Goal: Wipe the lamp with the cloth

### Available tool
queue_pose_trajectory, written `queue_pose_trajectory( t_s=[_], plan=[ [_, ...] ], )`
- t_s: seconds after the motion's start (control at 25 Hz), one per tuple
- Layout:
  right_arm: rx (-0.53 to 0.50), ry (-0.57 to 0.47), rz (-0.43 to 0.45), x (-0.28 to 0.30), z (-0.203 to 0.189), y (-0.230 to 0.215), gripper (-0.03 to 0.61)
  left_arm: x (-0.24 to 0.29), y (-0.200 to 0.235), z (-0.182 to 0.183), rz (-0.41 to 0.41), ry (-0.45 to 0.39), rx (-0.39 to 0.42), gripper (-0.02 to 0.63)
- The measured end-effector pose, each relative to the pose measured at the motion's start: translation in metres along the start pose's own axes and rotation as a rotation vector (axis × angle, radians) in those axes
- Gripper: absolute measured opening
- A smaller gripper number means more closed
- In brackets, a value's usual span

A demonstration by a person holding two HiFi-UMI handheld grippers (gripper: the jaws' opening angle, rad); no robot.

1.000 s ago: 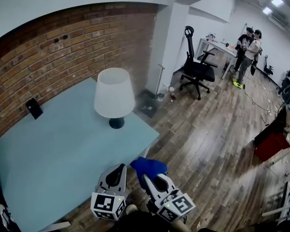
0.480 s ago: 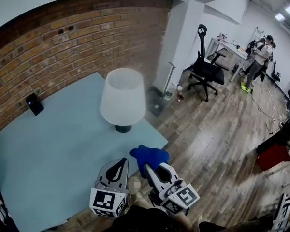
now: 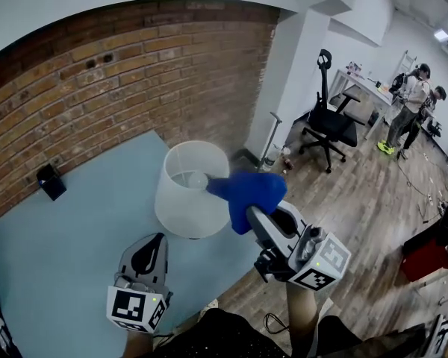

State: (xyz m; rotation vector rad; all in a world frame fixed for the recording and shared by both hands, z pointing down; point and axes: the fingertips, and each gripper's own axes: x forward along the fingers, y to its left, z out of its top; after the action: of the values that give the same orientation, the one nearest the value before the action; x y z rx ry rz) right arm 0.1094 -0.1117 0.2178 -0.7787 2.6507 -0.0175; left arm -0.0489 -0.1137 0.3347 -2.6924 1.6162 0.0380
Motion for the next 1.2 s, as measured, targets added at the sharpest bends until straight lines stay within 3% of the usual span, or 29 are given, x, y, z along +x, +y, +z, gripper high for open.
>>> queue_pose_trajectory(
  t_s=[0.12,0.2,0.4,0.88,1.2],
  plan=[
    [0.022,0.048,0.133,0.014,0.014,-0.012,0.061,0.013,0.015,0.008,0.011,-0.011,0.009,0.009],
    [0.024,0.140,0.177,0.022,-0.004,-0.022,0.061,0.021,0.022,0.009,0.005,-0.016,0.017,0.009],
    [0.003,0.349,0.118,0.025,-0.067,-0.054,0.061,0.037,0.044,-0.002,0.021,-0.009,0.008,0.009],
    [0.233,0.479,0.137,-0.001,-0.130,-0.094,0.061,0.059,0.061,-0.039,0.043,0.088,-0.018,0.009],
    [0.319,0.629,0.051,-0.042,-0.189,-0.116,0.061,0.061,0.056,-0.054,0.032,0.140,-0.016,0.009]
  ],
)
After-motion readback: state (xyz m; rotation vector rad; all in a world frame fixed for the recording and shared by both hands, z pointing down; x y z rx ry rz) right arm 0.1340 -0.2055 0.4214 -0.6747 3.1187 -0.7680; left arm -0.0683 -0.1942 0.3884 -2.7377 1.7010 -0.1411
